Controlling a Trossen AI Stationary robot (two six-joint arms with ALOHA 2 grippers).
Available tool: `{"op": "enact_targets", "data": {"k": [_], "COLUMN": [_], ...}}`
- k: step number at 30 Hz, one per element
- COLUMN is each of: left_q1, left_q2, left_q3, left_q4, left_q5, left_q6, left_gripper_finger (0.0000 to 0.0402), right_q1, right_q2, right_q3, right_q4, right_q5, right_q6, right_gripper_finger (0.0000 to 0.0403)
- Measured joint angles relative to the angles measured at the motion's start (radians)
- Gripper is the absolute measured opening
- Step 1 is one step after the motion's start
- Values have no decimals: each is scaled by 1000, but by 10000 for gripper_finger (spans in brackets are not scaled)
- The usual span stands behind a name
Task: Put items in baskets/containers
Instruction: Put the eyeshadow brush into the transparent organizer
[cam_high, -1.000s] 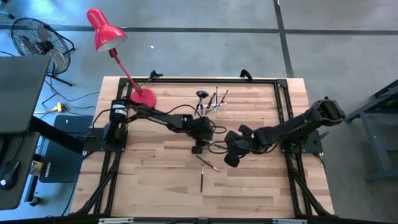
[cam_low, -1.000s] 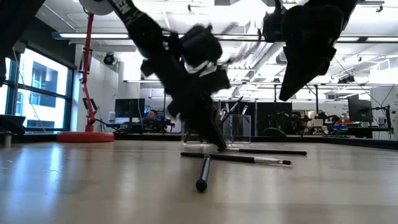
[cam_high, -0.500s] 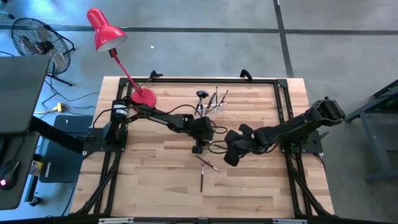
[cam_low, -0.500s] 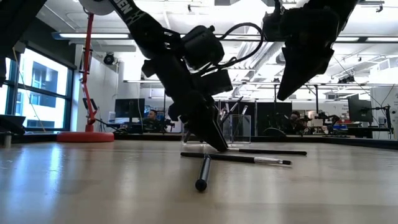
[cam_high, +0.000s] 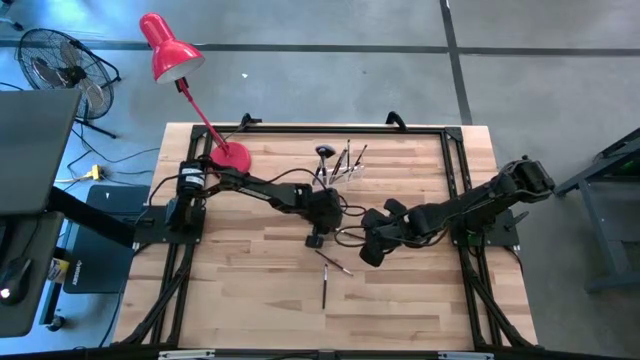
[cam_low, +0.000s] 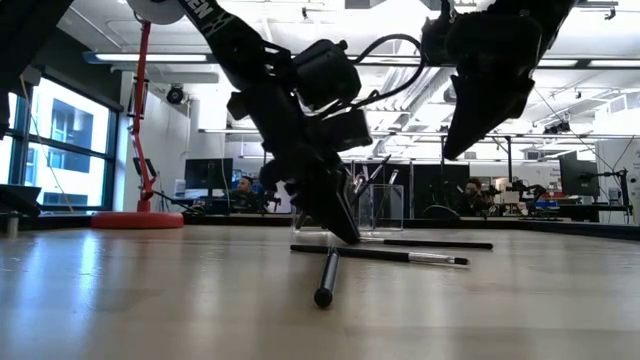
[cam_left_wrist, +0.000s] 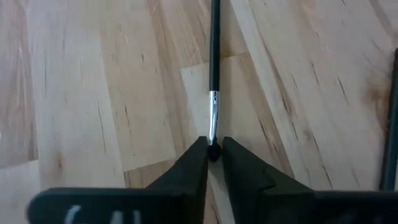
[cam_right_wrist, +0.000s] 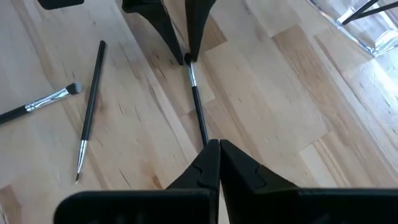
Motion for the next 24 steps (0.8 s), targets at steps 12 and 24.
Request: {"op": "enact_targets", "data": {"k": [12, 24], "left_q1": [-6, -6], "left_q2": [0, 4], "left_q3": [-1, 75], "left_q4": [-38, -153], "left_q5": [-8, -2], "left_q6": [-33, -137], "left_gripper_finger": [2, 0], "right_q1": [-1, -71], "right_q2": [0, 3], "right_q3": [-5, -182], "right_q4": [4, 295], "right_q5": [90, -53], "right_q6": [-4, -125], "right_gripper_finger": [18, 112]}}
